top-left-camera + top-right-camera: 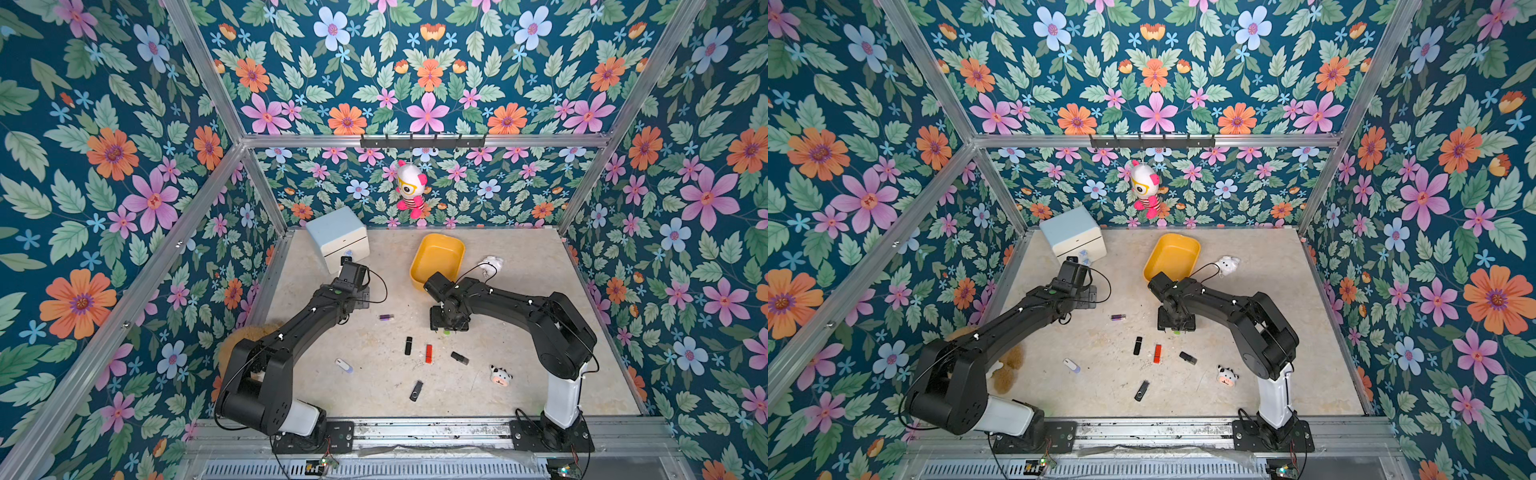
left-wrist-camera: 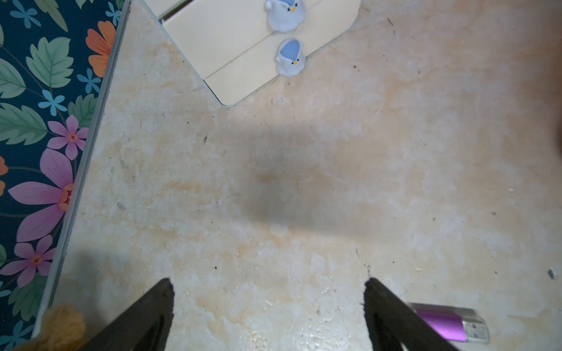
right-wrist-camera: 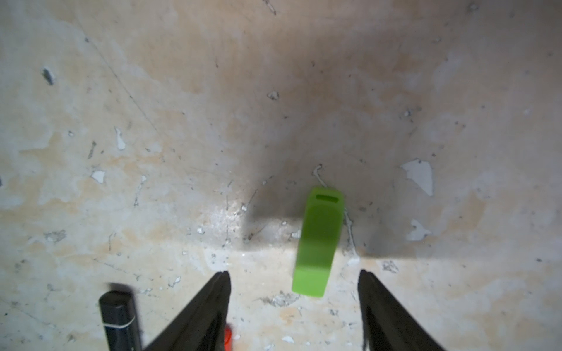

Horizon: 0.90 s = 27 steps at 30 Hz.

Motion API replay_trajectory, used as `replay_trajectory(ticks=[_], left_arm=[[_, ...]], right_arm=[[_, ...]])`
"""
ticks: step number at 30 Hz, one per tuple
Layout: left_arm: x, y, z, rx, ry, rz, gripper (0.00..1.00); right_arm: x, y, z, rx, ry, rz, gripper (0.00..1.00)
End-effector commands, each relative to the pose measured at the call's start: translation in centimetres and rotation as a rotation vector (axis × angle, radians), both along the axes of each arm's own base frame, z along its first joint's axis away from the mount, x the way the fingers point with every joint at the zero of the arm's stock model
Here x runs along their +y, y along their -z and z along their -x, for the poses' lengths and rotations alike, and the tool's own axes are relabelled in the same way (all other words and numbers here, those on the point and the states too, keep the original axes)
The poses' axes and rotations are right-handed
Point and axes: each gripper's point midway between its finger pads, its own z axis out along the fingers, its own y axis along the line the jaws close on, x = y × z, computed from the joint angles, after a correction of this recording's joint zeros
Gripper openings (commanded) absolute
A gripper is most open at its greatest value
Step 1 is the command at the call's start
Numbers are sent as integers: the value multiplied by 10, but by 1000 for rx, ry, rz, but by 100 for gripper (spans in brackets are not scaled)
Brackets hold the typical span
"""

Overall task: Put the usb flash drive into the storage box
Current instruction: Pick up the USB flash from the center of the board.

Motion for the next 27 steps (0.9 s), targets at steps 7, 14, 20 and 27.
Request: replay_trajectory(ticks=[7, 14, 20, 27], left_arm=[[-2, 10, 5, 25, 10, 9, 100], [-8, 15, 7, 49, 39, 32, 99], [-19, 18, 12, 61, 83, 38, 100], [-42, 29, 19, 98, 177, 102, 100]], right_arm=[[-2, 6, 0, 7, 10, 18, 63], [-5, 13, -2, 11, 15, 33, 57], [-8, 14, -4, 8, 23, 38, 50], [-14, 16, -11, 4, 32, 39, 42]])
